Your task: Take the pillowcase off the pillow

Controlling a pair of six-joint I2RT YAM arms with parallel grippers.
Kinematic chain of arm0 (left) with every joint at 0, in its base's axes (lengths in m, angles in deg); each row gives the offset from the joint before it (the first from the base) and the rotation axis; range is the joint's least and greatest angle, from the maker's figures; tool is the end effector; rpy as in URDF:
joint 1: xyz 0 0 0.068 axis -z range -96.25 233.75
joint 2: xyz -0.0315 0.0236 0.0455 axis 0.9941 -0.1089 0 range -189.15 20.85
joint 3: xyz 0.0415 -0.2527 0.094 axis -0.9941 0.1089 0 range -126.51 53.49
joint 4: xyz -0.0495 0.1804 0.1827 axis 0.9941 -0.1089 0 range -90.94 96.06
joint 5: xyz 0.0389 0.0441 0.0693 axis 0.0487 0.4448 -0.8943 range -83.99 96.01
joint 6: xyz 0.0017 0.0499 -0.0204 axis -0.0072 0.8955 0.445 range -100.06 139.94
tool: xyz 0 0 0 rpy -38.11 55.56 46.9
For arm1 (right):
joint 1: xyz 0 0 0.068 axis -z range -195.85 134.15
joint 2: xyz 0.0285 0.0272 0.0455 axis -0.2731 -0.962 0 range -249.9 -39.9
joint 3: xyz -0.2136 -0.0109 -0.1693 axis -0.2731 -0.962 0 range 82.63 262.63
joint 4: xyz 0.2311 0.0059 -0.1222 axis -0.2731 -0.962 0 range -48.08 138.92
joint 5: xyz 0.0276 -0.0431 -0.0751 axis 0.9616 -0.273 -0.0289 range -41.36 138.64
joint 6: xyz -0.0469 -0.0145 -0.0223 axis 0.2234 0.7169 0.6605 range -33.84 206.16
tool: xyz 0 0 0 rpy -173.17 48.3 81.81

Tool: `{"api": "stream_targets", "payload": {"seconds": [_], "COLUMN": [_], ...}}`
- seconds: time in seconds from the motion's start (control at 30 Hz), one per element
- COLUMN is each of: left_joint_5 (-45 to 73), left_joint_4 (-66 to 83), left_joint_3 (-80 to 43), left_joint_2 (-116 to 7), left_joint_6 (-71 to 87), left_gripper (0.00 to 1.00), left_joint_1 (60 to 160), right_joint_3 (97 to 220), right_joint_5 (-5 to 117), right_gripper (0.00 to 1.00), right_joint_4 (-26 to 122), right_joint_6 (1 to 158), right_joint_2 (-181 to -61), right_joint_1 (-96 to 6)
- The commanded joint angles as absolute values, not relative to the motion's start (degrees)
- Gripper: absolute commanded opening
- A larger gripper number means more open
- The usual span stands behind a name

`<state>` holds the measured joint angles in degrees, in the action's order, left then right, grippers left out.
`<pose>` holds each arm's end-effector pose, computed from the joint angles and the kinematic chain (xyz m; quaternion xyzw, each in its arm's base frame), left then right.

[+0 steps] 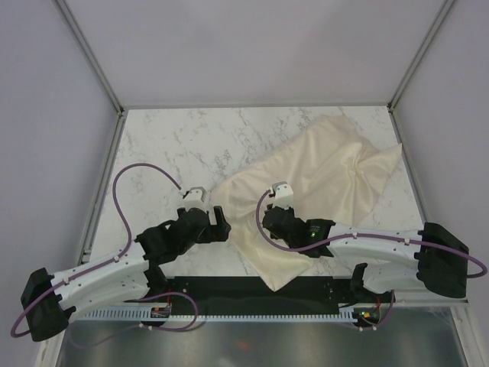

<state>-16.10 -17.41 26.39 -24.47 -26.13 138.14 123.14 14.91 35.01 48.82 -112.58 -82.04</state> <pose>0.1075 -0.1269 0.2105 -0.0133 0.8988 -0.1968 0.3914 0.1201 0.2231 0.2112 -0.1161 0.8866 0.1145 0.4328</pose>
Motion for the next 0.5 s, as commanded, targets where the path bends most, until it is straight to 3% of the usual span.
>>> {"api": "stream_targets", "payload": {"seconds": [0.0,0.07,0.47], "left_joint_5": [-16.9,-17.0,-15.2], "left_joint_4": [-15.6,-15.7,-11.2], "left_joint_3": [26.9,26.7,25.4], "left_joint_2": [-24.1,-24.8,-29.0], "left_joint_6": [-28.1,-28.0,-27.2], "left_gripper": [0.99,0.99,0.99], "left_joint_1": [138.0,138.0,138.1], "right_joint_3": [124.8,126.5,129.6], "right_joint_5": [13.6,13.2,7.4], "right_gripper": [0.12,0.00,0.00], "right_joint_4": [35.8,34.0,27.9], "right_joint_6": [46.9,47.5,49.9], "right_joint_2": [-111.5,-110.2,-102.0], "right_joint_1": [-82.6,-82.6,-82.5]}}
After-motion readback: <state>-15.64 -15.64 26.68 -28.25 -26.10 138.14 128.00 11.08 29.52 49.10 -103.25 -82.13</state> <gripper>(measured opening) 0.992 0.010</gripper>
